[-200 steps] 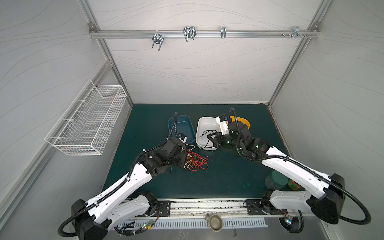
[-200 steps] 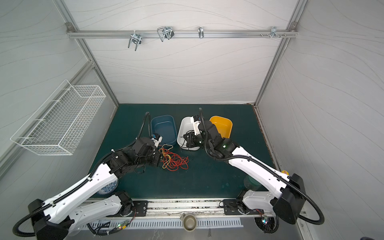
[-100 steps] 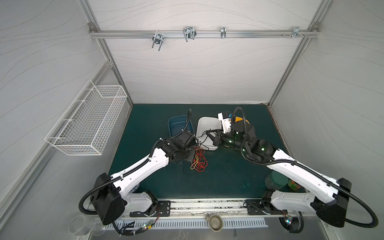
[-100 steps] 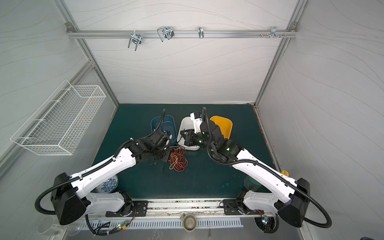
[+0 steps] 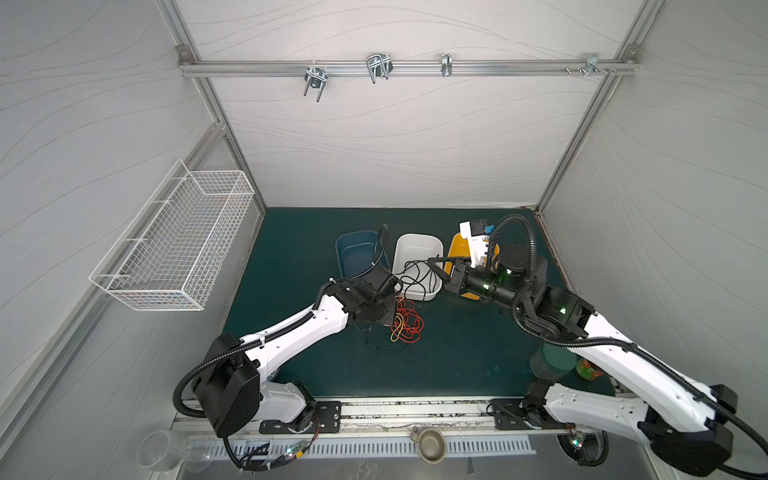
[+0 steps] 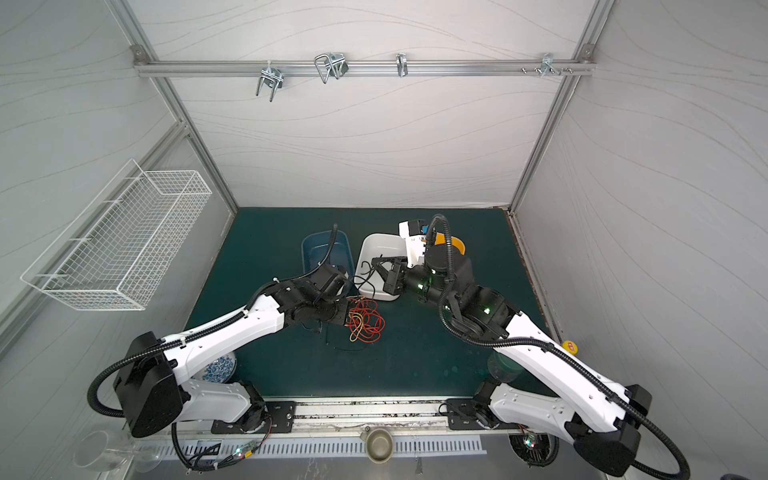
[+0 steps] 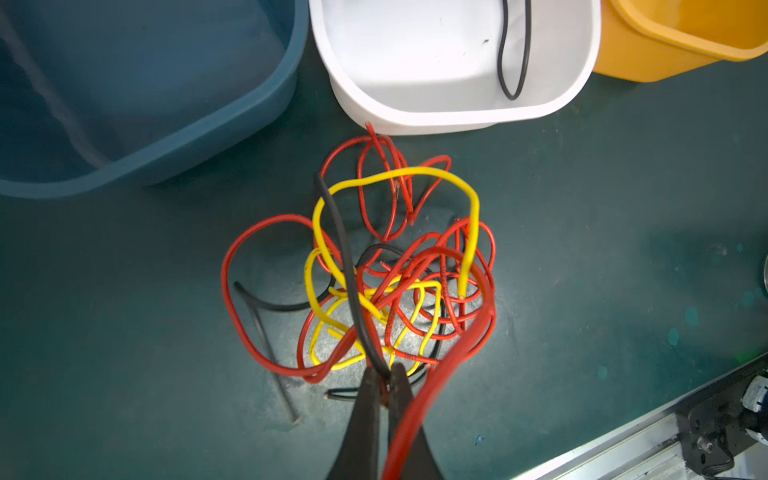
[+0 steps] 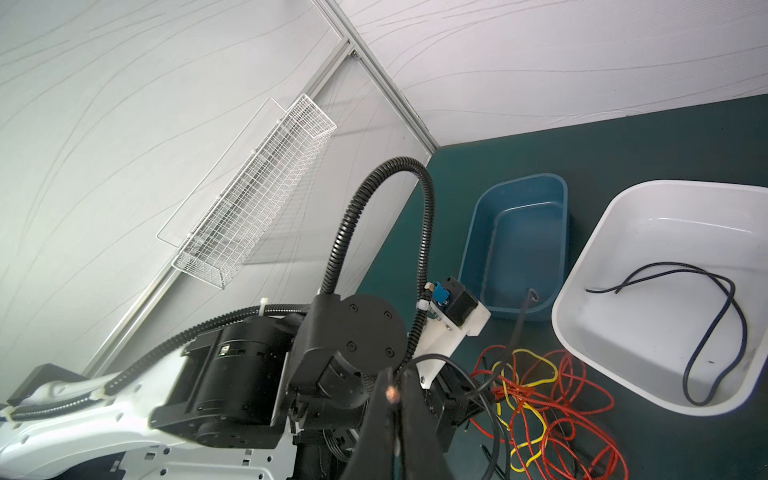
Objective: Untangle the cables
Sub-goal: 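Carry the black wire over the white tub with the right gripper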
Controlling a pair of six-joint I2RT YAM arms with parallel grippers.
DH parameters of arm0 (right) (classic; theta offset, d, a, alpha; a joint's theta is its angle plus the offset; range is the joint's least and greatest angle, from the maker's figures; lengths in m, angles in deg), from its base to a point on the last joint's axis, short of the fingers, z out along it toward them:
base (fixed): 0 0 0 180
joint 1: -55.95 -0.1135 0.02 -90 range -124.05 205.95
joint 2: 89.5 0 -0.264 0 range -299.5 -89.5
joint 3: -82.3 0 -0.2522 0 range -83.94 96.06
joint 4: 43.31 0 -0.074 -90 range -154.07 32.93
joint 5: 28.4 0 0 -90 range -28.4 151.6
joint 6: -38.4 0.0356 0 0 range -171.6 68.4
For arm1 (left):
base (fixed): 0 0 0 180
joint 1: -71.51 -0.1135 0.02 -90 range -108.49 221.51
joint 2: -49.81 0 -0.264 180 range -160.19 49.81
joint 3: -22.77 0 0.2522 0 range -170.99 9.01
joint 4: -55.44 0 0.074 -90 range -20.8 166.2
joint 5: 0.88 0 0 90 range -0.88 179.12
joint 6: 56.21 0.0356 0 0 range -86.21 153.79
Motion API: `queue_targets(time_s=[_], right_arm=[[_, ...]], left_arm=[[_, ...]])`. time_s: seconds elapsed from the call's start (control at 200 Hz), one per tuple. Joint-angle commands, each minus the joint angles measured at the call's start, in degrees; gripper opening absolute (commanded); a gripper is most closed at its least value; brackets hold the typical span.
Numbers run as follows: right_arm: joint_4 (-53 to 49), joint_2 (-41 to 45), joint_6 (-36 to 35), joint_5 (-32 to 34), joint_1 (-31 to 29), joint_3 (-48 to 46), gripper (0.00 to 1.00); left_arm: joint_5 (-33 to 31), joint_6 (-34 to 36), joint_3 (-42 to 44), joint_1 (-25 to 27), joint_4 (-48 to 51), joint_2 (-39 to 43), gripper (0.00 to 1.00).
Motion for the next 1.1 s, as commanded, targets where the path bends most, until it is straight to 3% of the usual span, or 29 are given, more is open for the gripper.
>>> queue_targets(time_s=[0.0,0.115,0.685,0.93,1.095], right_arm=[[-2.4,1.0,-0.9,0.5,-0.3,2.2,0.00],[-3.9,0.7,-2.1,0.2,1.7,3.7,0.00],[-6.0,-12.6,-6.3,-9.9,16.7,10.9,0.00],[-5.2,-20.8,-10.3,-8.4,18.3,12.3,0.00],[-4.5,-25.7,-11.4,-6.8,19.4,13.1,0.00]], left_arm=[[1.4,-1.4,-0.3,0.2,-3.0,2.6,0.06],[1.3,-1.3,0.0,0.2,-2.2,5.3,0.00],[2.0,1.4,0.1,0.2,5.8,11.9,0.00],[2.2,5.8,1.0,0.2,6.6,13.5,0.00],[-0.9,9.6,-0.1,0.2,7.2,13.3,0.00]])
